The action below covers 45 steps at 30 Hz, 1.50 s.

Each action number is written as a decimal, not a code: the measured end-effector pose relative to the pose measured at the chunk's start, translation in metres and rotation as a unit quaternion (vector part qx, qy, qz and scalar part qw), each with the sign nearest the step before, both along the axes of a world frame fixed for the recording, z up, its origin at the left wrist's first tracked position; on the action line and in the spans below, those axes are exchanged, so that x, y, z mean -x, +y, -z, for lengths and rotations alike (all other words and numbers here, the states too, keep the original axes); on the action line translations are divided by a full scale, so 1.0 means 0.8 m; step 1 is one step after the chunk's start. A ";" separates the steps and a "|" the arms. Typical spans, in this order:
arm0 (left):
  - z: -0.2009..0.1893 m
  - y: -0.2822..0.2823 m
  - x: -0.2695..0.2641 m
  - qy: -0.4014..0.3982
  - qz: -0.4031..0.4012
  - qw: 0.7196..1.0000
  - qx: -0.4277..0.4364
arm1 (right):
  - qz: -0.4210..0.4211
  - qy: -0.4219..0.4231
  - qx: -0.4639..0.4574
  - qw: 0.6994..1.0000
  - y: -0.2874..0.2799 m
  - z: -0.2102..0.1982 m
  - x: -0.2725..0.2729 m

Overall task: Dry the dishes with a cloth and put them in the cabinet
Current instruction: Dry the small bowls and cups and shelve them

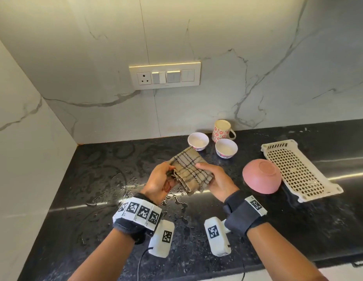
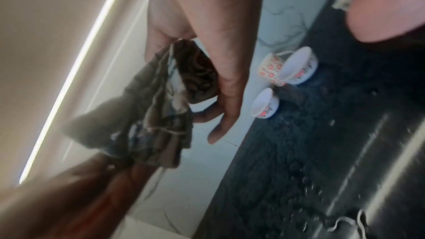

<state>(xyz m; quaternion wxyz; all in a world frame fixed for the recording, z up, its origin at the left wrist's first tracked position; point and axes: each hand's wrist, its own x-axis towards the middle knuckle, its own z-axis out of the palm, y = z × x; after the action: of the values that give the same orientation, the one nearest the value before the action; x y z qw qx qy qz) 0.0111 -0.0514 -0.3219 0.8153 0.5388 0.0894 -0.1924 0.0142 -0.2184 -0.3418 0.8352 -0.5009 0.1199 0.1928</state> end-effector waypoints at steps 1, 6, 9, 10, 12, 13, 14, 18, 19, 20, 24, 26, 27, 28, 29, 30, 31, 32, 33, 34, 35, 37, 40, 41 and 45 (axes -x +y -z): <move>0.006 -0.005 -0.004 0.001 0.008 1.000 0.007 | 0.007 0.011 -0.025 1.000 -0.004 0.004 0.000; 0.043 -0.023 -0.052 0.014 0.119 0.978 -0.169 | 0.082 0.060 0.062 0.993 -0.031 0.031 -0.020; 0.081 -0.024 -0.103 -0.072 0.226 0.871 -0.431 | 0.131 0.071 0.153 0.977 -0.062 0.047 -0.048; 0.095 -0.022 -0.120 -0.109 0.233 0.833 -0.489 | 0.140 0.067 0.183 0.971 -0.072 0.050 -0.056; 0.128 -0.022 -0.162 -0.152 0.236 0.765 -0.580 | 0.163 0.057 0.227 0.958 -0.092 0.064 -0.072; 0.143 -0.023 -0.180 -0.155 0.232 0.746 -0.605 | 0.175 0.052 0.248 0.951 -0.100 0.072 -0.079; 0.157 -0.027 -0.199 -0.152 0.227 0.740 -0.614 | 0.187 0.050 0.268 0.944 -0.107 0.083 -0.085; 0.197 -0.055 -0.241 -0.197 0.205 0.731 -0.621 | 0.228 0.041 0.317 0.920 -0.123 0.113 -0.089; 0.204 -0.065 -0.248 -0.208 0.207 0.714 -0.635 | 0.234 0.036 0.321 0.917 -0.126 0.120 -0.087; 0.208 -0.073 -0.253 -0.213 0.203 0.702 -0.648 | 0.238 0.031 0.324 0.915 -0.129 0.123 -0.083; 0.219 -0.091 -0.276 -0.192 0.185 0.718 -0.643 | 0.243 0.011 0.325 0.914 -0.143 0.132 -0.070; 0.220 -0.096 -0.285 -0.204 0.176 0.738 -0.618 | 0.240 0.004 0.312 0.919 -0.146 0.132 -0.068; 0.219 -0.099 -0.287 -0.209 0.161 0.755 -0.600 | 0.241 0.001 0.303 0.922 -0.147 0.132 -0.067; 0.218 -0.101 -0.288 -0.208 0.143 0.771 -0.584 | 0.241 0.002 0.298 0.924 -0.147 0.132 -0.067; 0.217 -0.103 -0.287 -0.203 0.130 0.784 -0.572 | 0.244 0.005 0.295 0.924 -0.148 0.133 -0.067; 0.217 -0.103 -0.286 -0.200 0.118 0.793 -0.563 | 0.246 0.010 0.295 0.923 -0.147 0.134 -0.068; 0.215 -0.102 -0.282 -0.197 0.107 0.803 -0.553 | 0.249 0.013 0.295 0.922 -0.146 0.134 -0.068; 0.213 -0.099 -0.278 -0.196 0.096 0.812 -0.541 | 0.251 0.017 0.297 0.921 -0.144 0.134 -0.069; 0.209 -0.096 -0.271 -0.198 0.088 0.820 -0.530 | 0.255 0.021 0.298 0.920 -0.142 0.134 -0.070; 0.203 -0.092 -0.263 -0.203 0.085 0.825 -0.521 | 0.260 0.025 0.298 0.918 -0.138 0.130 -0.071; 0.197 -0.088 -0.253 -0.207 0.088 0.831 -0.508 | 0.264 0.026 0.298 0.917 -0.134 0.124 -0.072; 0.181 -0.077 -0.226 -0.214 0.097 0.848 -0.475 | 0.261 0.003 0.307 0.915 -0.122 0.104 -0.074; 0.154 -0.057 -0.180 -0.239 0.112 0.855 -0.447 | 0.242 -0.072 0.358 0.899 -0.102 0.058 -0.077; 0.143 -0.051 -0.164 -0.249 0.112 0.856 -0.439 | 0.227 -0.109 0.380 0.890 -0.094 0.042 -0.078; 0.095 -0.026 -0.098 -0.289 0.088 0.858 -0.416 | 0.123 -0.222 0.424 0.870 -0.050 -0.011 -0.073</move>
<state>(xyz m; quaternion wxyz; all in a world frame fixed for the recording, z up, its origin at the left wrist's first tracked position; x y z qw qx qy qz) 0.0897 -0.0724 -0.3977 0.4842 0.8647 -0.1260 -0.0442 0.0725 -0.2585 -0.3334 0.5644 -0.8174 0.0624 -0.0968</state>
